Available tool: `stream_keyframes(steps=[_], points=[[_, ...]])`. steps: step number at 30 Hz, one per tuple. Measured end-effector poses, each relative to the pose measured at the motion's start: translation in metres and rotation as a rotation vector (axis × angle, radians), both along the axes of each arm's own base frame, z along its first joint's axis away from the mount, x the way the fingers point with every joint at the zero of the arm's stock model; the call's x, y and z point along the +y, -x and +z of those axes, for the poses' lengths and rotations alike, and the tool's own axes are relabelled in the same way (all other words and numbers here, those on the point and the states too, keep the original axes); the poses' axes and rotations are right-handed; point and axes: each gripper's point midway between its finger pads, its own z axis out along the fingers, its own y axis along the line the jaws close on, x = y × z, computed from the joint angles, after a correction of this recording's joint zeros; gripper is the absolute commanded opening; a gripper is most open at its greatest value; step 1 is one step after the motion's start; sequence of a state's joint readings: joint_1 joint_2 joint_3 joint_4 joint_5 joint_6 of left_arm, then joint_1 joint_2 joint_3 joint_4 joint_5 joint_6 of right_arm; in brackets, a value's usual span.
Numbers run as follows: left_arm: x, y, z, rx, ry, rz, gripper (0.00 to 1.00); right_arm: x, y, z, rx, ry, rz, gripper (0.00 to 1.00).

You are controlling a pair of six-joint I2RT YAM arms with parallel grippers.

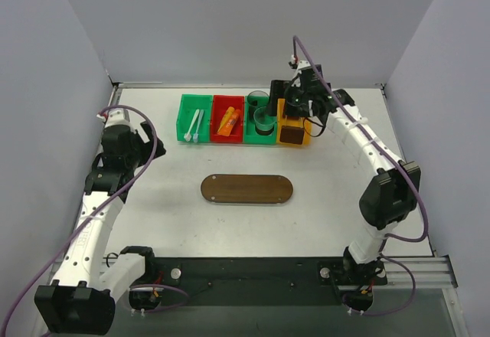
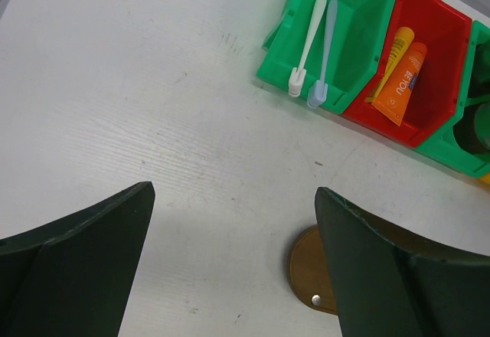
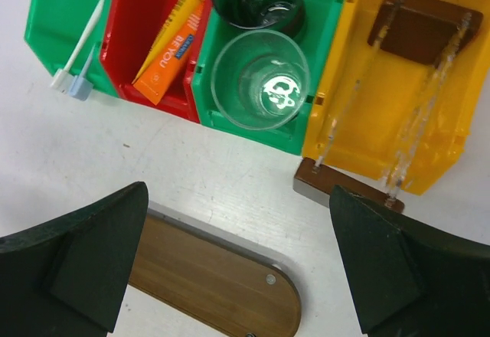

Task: Prepare toiletry sets of a toothbrush and toothpaste on the tray

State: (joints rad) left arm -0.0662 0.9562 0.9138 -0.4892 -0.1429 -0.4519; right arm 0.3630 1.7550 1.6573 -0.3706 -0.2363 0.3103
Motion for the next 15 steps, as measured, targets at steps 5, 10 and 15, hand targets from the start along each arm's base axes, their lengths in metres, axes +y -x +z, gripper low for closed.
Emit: stream_keyframes(steps=[5, 10, 15], points=[[0.0, -0.001, 0.008, -0.011, -0.001, 0.002, 0.97, 0.031, 0.02, 0.001, -0.104, -0.001, 0.112, 1.0], [0.002, 0.002, 0.015, -0.024, -0.005, 0.009, 0.97, 0.053, -0.014, 0.003, -0.079, -0.08, 0.122, 0.89], [0.004, 0.008, 0.017, -0.01, -0.012, 0.015, 0.97, 0.068, -0.054, -0.028, -0.037, -0.038, 0.128, 0.78]])
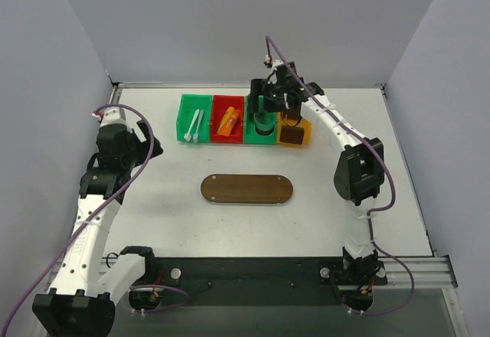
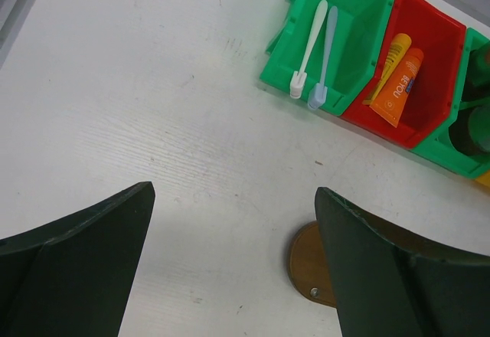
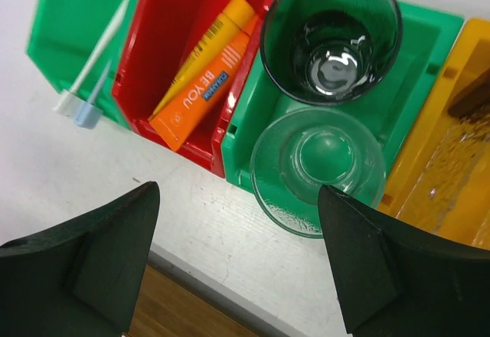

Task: Prepare toiletry sets of a toothbrush and toothpaste on the tray

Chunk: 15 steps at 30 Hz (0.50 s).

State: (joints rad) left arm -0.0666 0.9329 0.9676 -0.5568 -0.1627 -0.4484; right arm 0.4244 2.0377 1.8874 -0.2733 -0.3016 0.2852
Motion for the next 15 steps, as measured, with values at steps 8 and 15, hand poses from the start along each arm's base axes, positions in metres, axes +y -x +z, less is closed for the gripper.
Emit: stream_keyframes(steps=[8, 15], points=[[0.001, 0.006, -0.002, 0.028, -0.011, -0.002, 0.97, 0.001, 0.022, -0.041, 0.078, 0.195, 0.021, 0.66], [0.001, 0.007, -0.004, 0.035, -0.028, -0.013, 0.97, 0.0, 0.018, -0.027, -0.024, 0.362, 0.059, 0.55]])
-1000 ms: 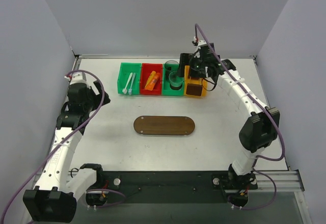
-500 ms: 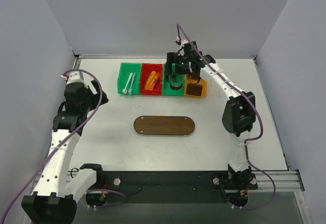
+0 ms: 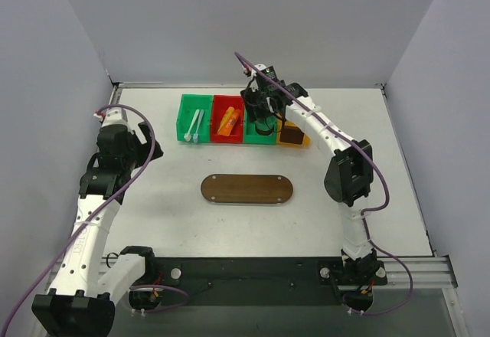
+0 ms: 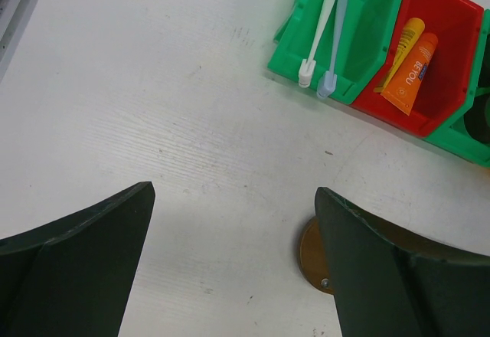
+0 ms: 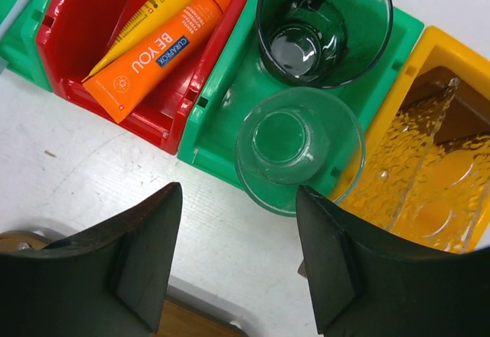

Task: Prepare toiletry sets of a toothbrush and toothpaste on the tray

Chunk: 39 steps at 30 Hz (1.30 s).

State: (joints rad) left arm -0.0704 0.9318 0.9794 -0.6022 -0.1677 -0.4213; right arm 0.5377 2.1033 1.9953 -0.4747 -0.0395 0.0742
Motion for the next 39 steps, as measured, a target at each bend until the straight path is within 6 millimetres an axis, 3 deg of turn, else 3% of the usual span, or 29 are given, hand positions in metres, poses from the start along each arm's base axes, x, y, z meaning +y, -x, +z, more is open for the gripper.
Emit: stream_keyframes(steps=[3, 10, 14, 15, 24, 28, 32, 39], points=[[-0.001, 0.0, 0.0, 0.002, 0.0, -0.002, 0.97, 0.003, -0.006, -0.002, -0.024, 0.046, 0.03, 0.52], [-0.004, 0.0, -0.002, 0.005, 0.002, -0.015, 0.97, 0.007, -0.006, -0.037, 0.018, 0.136, 0.096, 0.44], [-0.006, -0.001, -0.003, 0.011, 0.003, -0.023, 0.97, 0.006, -0.005, -0.051, 0.042, 0.163, 0.11, 0.31], [-0.007, -0.002, -0.003, 0.011, 0.004, -0.026, 0.97, 0.005, -0.004, -0.052, 0.044, 0.166, 0.111, 0.27], [-0.018, -0.006, -0.006, 0.017, -0.012, -0.077, 0.97, 0.007, -0.009, -0.05, 0.032, 0.172, 0.122, 0.22], [-0.021, -0.006, -0.008, 0.023, -0.022, -0.092, 0.97, 0.008, -0.01, -0.062, 0.048, 0.182, 0.126, 0.2], [-0.024, -0.006, -0.008, 0.025, -0.03, -0.108, 0.97, 0.007, -0.011, -0.073, 0.061, 0.202, 0.141, 0.0], [-0.025, -0.006, -0.008, 0.025, -0.033, -0.114, 0.97, 0.008, -0.015, -0.067, 0.038, 0.207, 0.141, 0.0]])
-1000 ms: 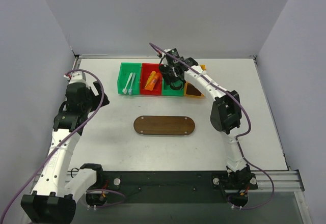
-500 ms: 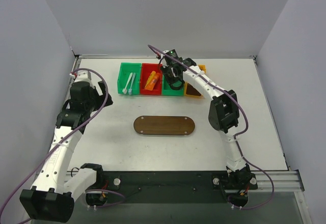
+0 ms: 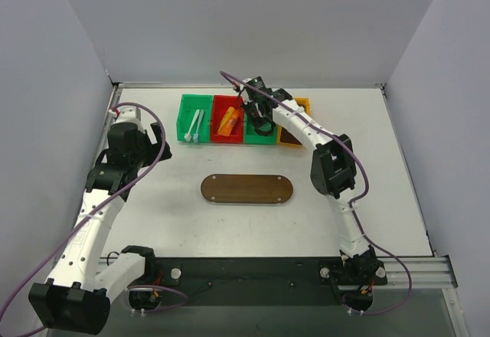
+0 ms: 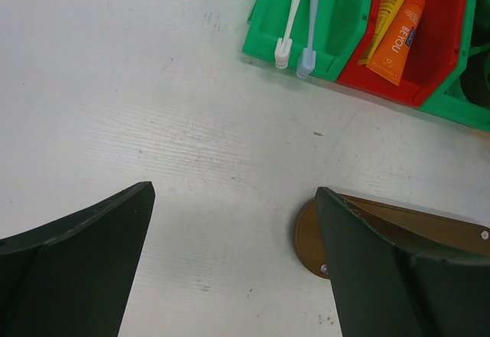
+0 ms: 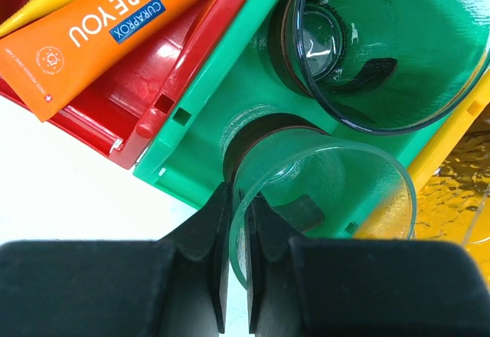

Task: Prepare toiletry sets of a toothbrush and toothpaste on the tray

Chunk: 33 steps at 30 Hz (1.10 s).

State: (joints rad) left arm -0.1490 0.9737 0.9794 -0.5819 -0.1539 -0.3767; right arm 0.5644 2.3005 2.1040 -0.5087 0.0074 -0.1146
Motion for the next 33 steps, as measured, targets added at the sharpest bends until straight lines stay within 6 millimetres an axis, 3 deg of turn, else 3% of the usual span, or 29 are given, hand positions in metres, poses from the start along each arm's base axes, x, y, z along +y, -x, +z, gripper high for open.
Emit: stream_keyframes(steps=[7, 11, 14, 21, 24, 28, 33], points=[[0.0, -0.001, -0.001, 0.002, 0.0, -0.001, 0.97, -0.003, 0.001, 0.002, -0.001, 0.028, 0.034, 0.0], [-0.001, -0.001, -0.001, 0.004, 0.001, -0.002, 0.97, -0.006, 0.005, 0.016, -0.014, 0.034, 0.061, 0.0], [-0.003, -0.003, -0.002, 0.004, 0.006, -0.011, 0.97, -0.007, 0.013, 0.045, -0.039, 0.013, 0.087, 0.0], [-0.013, -0.011, -0.01, 0.029, 0.042, -0.041, 0.97, -0.006, 0.047, 0.136, -0.14, -0.084, 0.187, 0.0], [-0.02, -0.017, -0.012, 0.033, 0.072, -0.058, 0.97, 0.002, 0.071, 0.157, -0.168, -0.097, 0.281, 0.0], [-0.022, -0.024, -0.011, 0.045, 0.103, -0.051, 0.97, 0.029, 0.111, 0.155, -0.157, -0.065, 0.446, 0.0], [-0.007, -0.033, -0.002, 0.024, 0.142, 0.029, 0.97, 0.064, 0.163, 0.122, -0.064, -0.026, 0.638, 0.0]])
